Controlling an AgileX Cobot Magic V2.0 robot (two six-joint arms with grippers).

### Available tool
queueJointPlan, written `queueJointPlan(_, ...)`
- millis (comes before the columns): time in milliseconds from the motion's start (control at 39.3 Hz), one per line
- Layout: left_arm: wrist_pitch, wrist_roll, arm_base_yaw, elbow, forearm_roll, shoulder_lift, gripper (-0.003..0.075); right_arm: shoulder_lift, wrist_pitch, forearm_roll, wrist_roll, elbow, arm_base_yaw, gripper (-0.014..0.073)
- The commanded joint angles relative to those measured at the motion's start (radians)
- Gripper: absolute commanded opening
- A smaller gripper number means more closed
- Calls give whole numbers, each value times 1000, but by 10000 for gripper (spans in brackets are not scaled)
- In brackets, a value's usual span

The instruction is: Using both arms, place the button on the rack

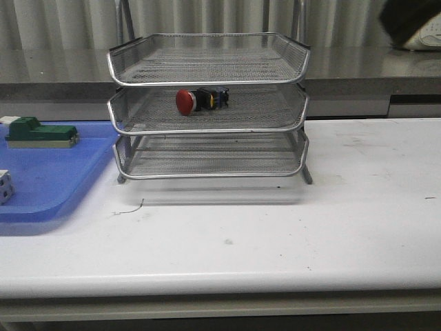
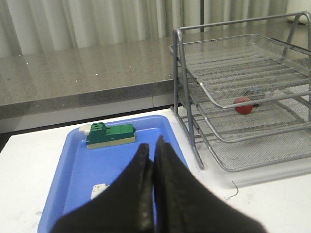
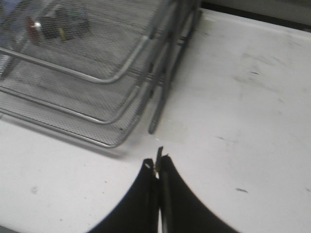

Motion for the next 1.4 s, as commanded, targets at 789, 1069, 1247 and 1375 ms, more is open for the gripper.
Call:
queueJointPlan(789, -81, -9, 1, -27, -17, 9, -19, -1033, -151, 0, -4, 620, -82, -110)
queueJointPlan(1069, -81, -9, 1, -27, -17, 9, -19, -1034, -143, 0, -4, 620, -82, -110)
queueJointPlan(1247, -81, -9, 1, -27, -17, 9, -19, -1034, -143, 0, -4, 620, -82, -110)
queueJointPlan(1375, -81, -9, 1, -27, -17, 9, -19, -1034, -143, 0, -4, 620, -82, -110)
